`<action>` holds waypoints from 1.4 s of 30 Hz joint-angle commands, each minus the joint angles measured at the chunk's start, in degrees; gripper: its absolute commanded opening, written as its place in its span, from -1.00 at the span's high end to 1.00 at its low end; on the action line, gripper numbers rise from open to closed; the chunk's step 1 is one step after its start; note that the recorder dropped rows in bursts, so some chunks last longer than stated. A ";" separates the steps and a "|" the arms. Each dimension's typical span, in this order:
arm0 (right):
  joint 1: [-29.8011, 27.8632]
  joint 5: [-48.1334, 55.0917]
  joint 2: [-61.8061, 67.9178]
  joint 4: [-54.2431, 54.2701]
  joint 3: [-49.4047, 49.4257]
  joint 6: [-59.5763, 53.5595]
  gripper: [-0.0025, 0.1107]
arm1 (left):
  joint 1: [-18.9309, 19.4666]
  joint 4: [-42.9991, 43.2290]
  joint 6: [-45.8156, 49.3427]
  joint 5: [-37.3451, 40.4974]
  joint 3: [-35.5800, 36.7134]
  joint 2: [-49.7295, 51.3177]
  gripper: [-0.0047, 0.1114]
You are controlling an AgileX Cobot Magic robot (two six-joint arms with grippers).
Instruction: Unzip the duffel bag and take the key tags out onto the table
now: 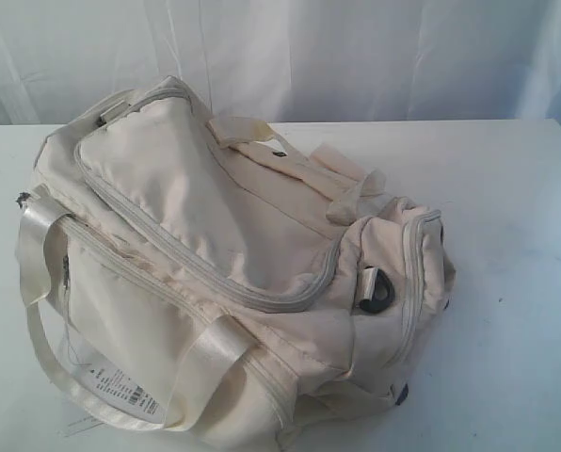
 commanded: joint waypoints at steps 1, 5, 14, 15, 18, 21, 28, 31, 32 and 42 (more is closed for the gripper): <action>0.07 -0.48 -0.37 -0.34 0.28 0.11 0.96 | 0.07 -0.13 0.02 0.08 0.21 -0.28 0.92; 0.07 -0.48 -0.37 -0.34 0.28 0.11 0.96 | 0.07 -0.13 0.02 0.08 0.21 -0.28 0.92; 0.07 -0.48 -0.37 -0.34 0.28 0.11 0.96 | 0.07 -0.02 0.03 -0.22 0.21 -0.28 0.92; 0.07 -0.48 -0.37 -0.34 0.28 0.11 0.96 | 0.07 -0.02 0.03 -0.39 0.21 -0.28 0.92; 0.07 -0.48 -0.37 -0.34 0.28 0.11 0.96 | 0.07 -8.11 -0.35 -2.80 0.21 -0.28 0.92; 0.07 -0.48 -0.37 -0.34 0.28 0.11 0.96 | 0.07 -24.43 -1.97 -13.50 0.21 -0.28 0.92; 0.07 -0.48 -0.37 -0.34 0.28 0.11 0.96 | 0.07 -28.51 -8.21 -26.23 0.21 -0.28 0.92; 0.07 -0.73 -0.37 -0.34 0.28 0.09 0.96 | 0.07 -27.88 -8.21 -27.58 0.21 -0.28 0.92; 0.07 -1.26 -0.37 -0.34 0.28 0.09 0.96 | 0.07 -26.47 -8.21 -27.02 0.21 -0.28 0.92; 0.07 -21.71 -0.37 5.51 0.28 13.27 0.96 | 0.07 -13.38 -8.21 -21.77 -10.95 3.17 0.92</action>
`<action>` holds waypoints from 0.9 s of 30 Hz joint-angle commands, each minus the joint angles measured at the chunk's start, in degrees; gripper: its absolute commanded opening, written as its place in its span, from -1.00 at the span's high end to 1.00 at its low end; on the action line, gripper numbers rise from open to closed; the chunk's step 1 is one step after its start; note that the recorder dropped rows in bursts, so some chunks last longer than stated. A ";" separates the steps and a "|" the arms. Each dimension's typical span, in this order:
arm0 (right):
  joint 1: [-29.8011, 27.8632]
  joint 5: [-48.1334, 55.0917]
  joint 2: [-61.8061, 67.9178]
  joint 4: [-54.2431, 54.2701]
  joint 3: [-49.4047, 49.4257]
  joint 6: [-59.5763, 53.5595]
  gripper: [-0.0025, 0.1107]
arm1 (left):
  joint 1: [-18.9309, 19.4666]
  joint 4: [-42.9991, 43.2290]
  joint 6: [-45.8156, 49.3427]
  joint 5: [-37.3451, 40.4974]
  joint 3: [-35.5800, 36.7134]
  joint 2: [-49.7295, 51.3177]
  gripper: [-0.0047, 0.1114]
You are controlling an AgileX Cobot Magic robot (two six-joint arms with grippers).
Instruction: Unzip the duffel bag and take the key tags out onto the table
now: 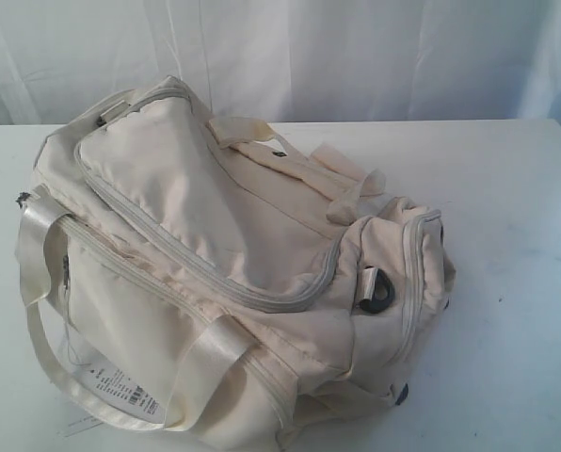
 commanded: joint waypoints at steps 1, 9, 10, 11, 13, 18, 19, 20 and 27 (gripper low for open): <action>0.07 -11.20 -0.37 1.42 0.28 10.40 0.96 | 0.07 2.49 -0.34 2.76 -5.97 4.64 0.92; 0.07 -20.02 -0.37 -1.64 0.28 13.29 0.96 | 0.07 6.70 -0.34 5.44 -18.10 24.27 0.92; 0.07 -19.85 -0.37 -1.64 0.28 15.11 0.96 | -0.04 6.87 -0.34 6.53 -19.93 27.18 0.92; 0.07 -19.85 -0.37 -1.64 0.28 17.61 0.96 | -0.36 6.87 -0.22 7.98 -21.58 29.40 0.92; 0.07 -19.85 -0.37 -3.98 0.28 20.42 0.96 | -1.85 7.74 1.40 12.49 -25.96 35.48 0.85; 2.40 -19.92 0.22 -33.86 0.16 37.39 0.96 | -7.46 7.74 9.97 18.27 -35.63 49.28 0.46; 3.00 -20.53 1.60 -40.63 -0.32 42.94 0.96 | -8.37 7.59 11.74 19.42 -37.96 51.65 0.37; 3.43 -21.36 3.28 -45.82 -1.01 47.07 0.96 | -8.98 7.59 12.87 20.28 -39.47 53.38 0.29; 4.58 -34.34 21.18 -79.47 -7.62 74.17 0.96 | -10.04 6.40 15.60 32.34 -49.92 65.00 -0.08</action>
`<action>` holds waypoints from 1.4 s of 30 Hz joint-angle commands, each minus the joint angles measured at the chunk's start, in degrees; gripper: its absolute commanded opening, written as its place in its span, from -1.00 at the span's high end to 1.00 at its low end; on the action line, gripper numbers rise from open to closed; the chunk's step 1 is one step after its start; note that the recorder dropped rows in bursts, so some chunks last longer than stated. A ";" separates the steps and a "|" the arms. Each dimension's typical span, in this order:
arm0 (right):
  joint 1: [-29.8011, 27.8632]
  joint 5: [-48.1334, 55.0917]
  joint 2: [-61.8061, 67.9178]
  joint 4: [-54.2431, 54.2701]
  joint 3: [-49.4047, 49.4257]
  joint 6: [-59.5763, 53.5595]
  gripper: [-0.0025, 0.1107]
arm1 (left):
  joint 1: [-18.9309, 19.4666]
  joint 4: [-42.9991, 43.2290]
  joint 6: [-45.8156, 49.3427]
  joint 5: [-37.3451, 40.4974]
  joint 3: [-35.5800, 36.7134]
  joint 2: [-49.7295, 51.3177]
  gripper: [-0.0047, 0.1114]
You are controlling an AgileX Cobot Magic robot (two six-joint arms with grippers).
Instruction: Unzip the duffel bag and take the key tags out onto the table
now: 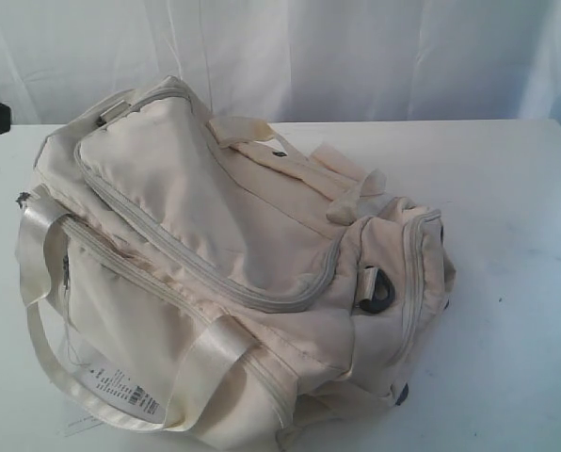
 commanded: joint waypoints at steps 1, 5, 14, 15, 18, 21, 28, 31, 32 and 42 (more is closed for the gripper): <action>0.31 -9.42 12.27 -20.40 -4.97 18.84 0.96 | -0.46 -3.25 3.31 8.41 -5.66 6.47 -0.08; 0.31 -16.56 22.40 -30.64 -8.70 27.10 0.96 | -0.46 -15.07 13.22 11.66 -9.28 12.15 -0.08; 0.31 -21.00 27.60 -24.36 -9.93 27.30 0.96 | -0.46 -28.75 22.84 16.69 -14.35 22.19 -0.08; 0.31 -21.00 27.60 -23.85 -9.93 27.30 0.96 | -0.46 -29.12 22.84 16.95 -14.55 23.05 -0.08; 0.31 -21.10 27.60 -21.99 -9.93 27.30 0.96 | -0.46 -29.50 22.84 18.11 -15.13 26.26 -0.08; 0.31 -22.30 27.60 -21.38 -9.93 27.30 0.96 | -0.46 -29.50 23.55 18.01 -15.13 28.44 -0.08; 0.31 -22.05 27.60 -21.38 -9.93 27.30 0.96 | -0.46 -29.50 24.42 16.95 -15.13 30.99 0.15; 0.31 -21.35 27.60 -21.38 -9.93 27.30 0.96 | -0.46 -29.50 27.72 15.94 -15.13 30.57 0.30; 0.31 -21.35 27.60 -21.38 -9.93 27.30 0.96 | -0.46 -29.50 28.37 15.54 -15.13 30.10 0.29; 0.31 -22.13 27.60 -21.38 -9.93 27.30 0.96 | -0.35 -24.68 27.97 6.06 -15.13 20.80 -0.15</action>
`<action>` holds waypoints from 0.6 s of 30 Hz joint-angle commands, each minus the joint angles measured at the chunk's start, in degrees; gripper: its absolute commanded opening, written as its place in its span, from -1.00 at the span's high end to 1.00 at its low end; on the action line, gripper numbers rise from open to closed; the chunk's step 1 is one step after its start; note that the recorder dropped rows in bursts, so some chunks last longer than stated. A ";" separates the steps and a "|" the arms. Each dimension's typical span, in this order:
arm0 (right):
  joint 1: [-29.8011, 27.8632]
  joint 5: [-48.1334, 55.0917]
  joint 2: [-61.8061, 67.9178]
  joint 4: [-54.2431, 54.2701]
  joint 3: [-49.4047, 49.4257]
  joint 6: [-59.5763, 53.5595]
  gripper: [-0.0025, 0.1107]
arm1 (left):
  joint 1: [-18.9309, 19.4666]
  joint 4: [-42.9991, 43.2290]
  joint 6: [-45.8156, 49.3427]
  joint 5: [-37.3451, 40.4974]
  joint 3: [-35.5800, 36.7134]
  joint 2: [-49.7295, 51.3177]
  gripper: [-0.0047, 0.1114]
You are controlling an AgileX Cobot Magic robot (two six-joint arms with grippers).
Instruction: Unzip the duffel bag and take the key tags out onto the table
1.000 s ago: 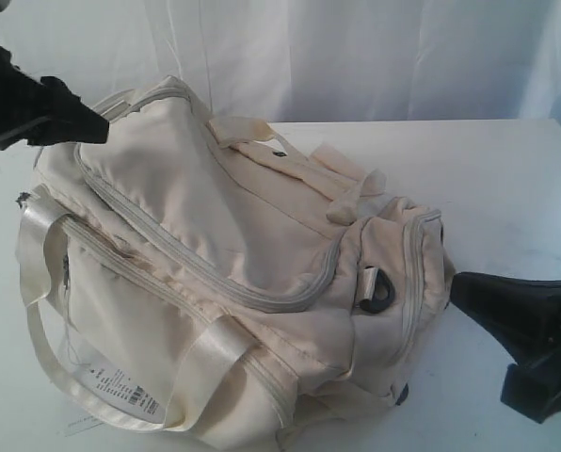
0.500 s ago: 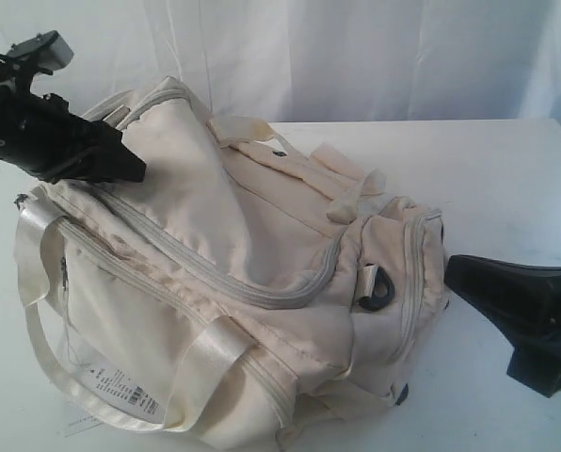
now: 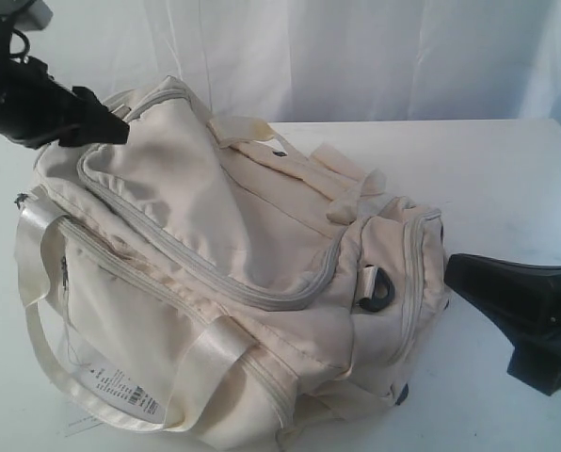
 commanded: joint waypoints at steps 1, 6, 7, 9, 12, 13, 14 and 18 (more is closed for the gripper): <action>0.29 -0.11 0.15 0.40 -0.38 0.27 0.96 | 0.46 3.76 -0.92 -3.58 -0.17 -4.41 -0.15; 0.29 -0.11 0.15 0.40 -0.38 0.27 0.96 | 5.88 4.19 -3.30 1.09 -0.17 -3.70 -0.15; 0.29 -0.11 0.15 0.40 -0.38 0.27 0.96 | 7.05 3.54 -3.44 1.44 -0.17 -2.98 -0.15; 0.29 -0.11 0.15 0.40 -0.38 0.27 0.96 | 8.65 0.62 -2.27 2.28 -0.28 -1.47 -0.15; 0.29 1.01 0.15 0.40 -0.38 0.02 0.96 | 9.06 -1.25 0.62 4.30 -1.00 1.19 -0.15; 0.29 1.28 0.15 0.40 -0.38 0.38 0.96 | 9.06 -1.37 0.60 4.45 -1.24 2.12 -0.15; 0.29 1.42 0.15 0.40 -0.38 0.48 0.96 | 9.06 -1.37 0.60 4.56 -1.47 3.06 -0.15; 0.29 1.42 0.15 0.53 -0.27 0.49 0.96 | 9.61 -1.18 1.29 3.51 -1.47 5.32 -0.15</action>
